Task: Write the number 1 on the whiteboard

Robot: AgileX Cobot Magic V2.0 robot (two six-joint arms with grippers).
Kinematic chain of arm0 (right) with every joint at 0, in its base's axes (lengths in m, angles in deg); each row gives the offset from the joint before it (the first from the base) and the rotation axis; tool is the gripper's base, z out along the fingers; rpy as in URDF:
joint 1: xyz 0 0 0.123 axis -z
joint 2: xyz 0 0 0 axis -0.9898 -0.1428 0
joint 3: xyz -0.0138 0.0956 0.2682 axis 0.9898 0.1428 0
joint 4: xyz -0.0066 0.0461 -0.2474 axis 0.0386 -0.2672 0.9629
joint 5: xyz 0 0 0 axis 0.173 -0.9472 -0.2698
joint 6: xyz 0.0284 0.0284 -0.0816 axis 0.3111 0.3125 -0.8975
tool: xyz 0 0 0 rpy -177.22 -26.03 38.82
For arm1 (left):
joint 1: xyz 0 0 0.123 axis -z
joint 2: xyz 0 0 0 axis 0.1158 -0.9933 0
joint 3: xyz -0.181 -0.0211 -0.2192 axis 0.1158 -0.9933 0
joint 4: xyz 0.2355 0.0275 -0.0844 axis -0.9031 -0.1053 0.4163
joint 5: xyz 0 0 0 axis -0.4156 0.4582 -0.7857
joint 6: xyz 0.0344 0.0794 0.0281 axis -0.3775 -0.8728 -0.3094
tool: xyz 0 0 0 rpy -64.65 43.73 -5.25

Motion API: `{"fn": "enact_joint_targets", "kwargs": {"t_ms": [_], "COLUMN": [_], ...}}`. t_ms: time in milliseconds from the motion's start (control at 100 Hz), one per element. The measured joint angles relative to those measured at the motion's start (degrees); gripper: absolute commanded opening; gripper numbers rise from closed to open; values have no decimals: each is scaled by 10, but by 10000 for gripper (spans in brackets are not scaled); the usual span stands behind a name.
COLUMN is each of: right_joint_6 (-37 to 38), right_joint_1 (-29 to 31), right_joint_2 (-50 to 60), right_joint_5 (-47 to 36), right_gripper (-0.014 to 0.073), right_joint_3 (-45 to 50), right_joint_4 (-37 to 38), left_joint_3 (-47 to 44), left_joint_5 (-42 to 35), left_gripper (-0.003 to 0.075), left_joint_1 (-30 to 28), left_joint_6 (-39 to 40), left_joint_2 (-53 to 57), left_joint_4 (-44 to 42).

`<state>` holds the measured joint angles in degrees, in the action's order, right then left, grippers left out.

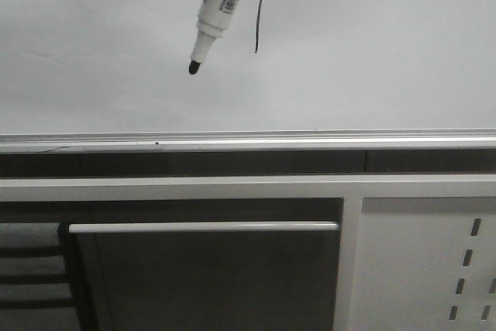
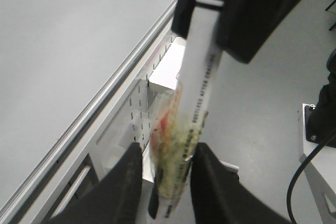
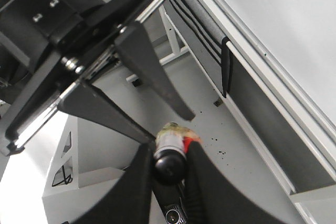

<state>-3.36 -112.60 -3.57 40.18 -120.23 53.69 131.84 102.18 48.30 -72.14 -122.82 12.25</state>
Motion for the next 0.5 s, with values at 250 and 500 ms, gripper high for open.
{"fn": "enact_joint_targets", "kwargs": {"t_ms": [250,500], "right_joint_6": [0,4], "right_joint_1": [0,7], "right_joint_2": [-1,-1], "right_joint_5": [0,-6], "right_gripper": [-10,351], "right_joint_3": [0,0], "right_joint_4": [-2,-2], "left_joint_3": [0,0], "left_joint_5": [12,-19], "left_gripper": [-20,-20], "left_joint_1": [1,1], "left_joint_6": [-9,-9], "left_joint_2": [0,5], "left_joint_4": [-1,-2]}}
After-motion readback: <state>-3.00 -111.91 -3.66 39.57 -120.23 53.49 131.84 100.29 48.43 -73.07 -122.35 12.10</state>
